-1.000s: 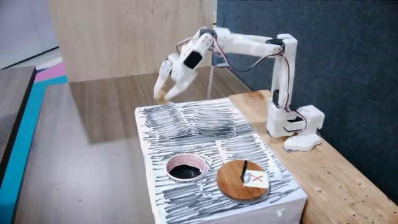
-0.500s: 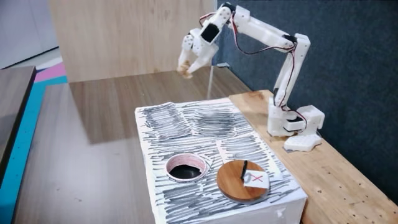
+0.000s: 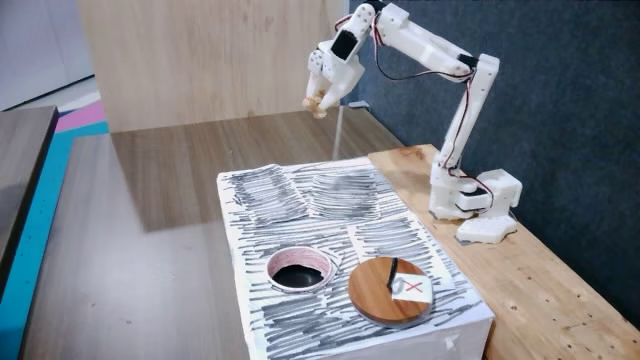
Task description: Pick the brown debris from the hole.
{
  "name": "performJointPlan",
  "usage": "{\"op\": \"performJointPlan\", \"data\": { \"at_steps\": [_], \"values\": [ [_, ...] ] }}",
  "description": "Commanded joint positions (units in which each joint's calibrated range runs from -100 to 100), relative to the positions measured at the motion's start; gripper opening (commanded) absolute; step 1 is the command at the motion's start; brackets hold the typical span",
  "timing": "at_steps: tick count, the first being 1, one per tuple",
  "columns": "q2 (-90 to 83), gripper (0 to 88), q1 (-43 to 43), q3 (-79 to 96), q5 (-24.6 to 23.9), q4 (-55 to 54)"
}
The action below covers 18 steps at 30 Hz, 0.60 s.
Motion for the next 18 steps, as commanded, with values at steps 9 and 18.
{"op": "performJointPlan", "data": {
  "at_steps": [9, 18],
  "values": [
    [-1.2, 1.8, 0.4, 8.9, 0.3, 2.1],
    [-1.9, 1.9, 0.4, 9.9, 0.3, 2.0]
  ]
}}
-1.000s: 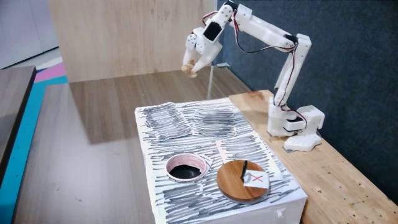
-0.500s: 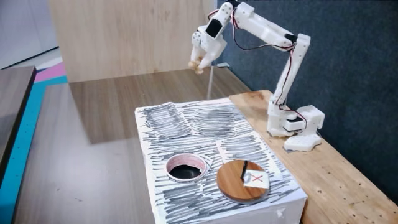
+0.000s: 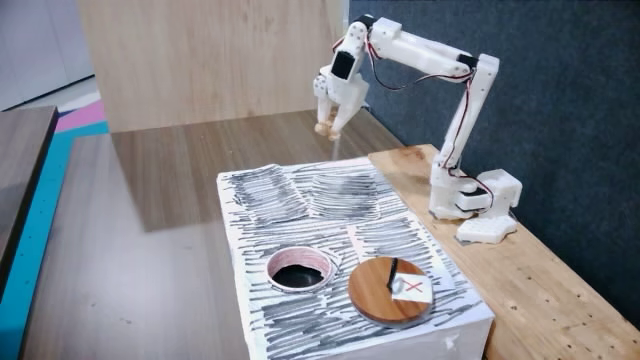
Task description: Pick the brown debris from the hole.
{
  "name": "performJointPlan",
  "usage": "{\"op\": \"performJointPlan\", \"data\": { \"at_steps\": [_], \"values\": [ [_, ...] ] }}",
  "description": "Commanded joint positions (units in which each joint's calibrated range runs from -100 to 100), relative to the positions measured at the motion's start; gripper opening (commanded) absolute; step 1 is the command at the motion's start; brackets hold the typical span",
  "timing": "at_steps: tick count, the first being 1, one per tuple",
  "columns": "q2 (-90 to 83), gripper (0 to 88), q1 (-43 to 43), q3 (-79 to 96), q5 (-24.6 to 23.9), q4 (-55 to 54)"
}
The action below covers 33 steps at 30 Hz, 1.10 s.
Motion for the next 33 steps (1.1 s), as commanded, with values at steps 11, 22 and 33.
{"op": "performJointPlan", "data": {
  "at_steps": [11, 22, 33],
  "values": [
    [-1.9, 9.8, -0.2, -0.3, 0.3, -0.1],
    [-1.9, 37.7, 0.4, -0.2, 0.3, 0.0],
    [-1.9, 46.3, 0.4, -0.2, 0.3, 0.0]
  ]
}}
